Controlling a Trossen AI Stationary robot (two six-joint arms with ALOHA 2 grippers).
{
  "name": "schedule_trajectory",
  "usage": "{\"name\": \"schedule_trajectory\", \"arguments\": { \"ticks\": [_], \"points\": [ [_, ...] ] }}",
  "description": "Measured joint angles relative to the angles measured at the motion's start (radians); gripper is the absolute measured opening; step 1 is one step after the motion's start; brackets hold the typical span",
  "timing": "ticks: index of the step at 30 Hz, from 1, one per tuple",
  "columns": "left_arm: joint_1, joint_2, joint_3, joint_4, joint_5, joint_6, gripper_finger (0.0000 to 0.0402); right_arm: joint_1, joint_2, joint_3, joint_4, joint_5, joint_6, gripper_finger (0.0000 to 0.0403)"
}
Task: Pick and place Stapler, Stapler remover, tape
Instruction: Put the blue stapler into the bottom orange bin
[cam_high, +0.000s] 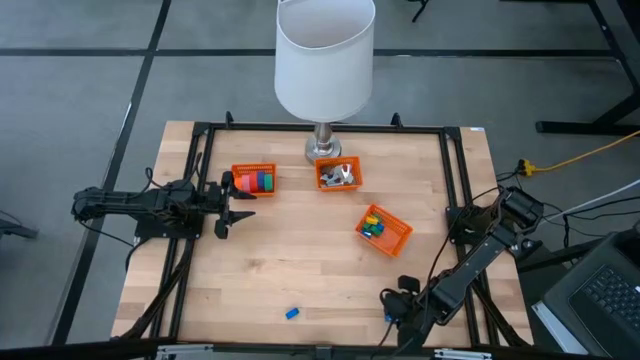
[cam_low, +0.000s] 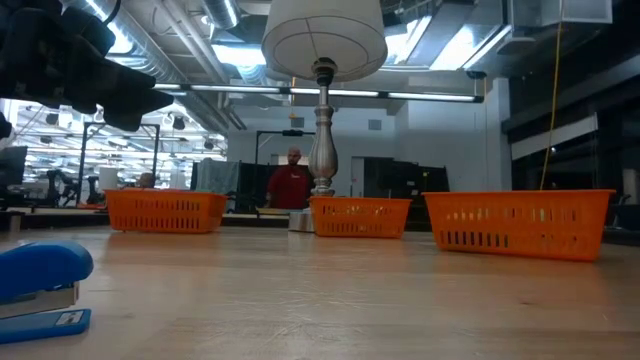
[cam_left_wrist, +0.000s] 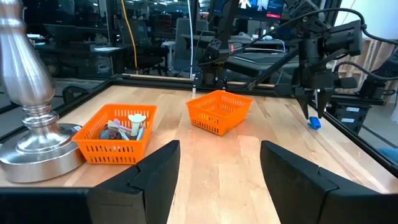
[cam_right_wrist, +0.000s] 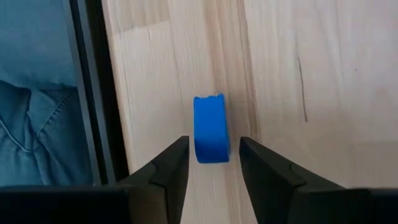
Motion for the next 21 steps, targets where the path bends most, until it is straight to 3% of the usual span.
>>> {"name": "schedule_trajectory", "arguments": {
  "ticks": [17,21],
  "points": [
    [0.000,0.000,0.000,0.000,0.000,0.000,0.0219,0.001,0.095,0.008,0.059,0.038,-0.056,0.0144],
    [0.000,0.000,0.000,0.000,0.000,0.000,0.0219,0.001,0.092,0.009,0.050,0.080,-0.048,0.0119]
  ]
}}
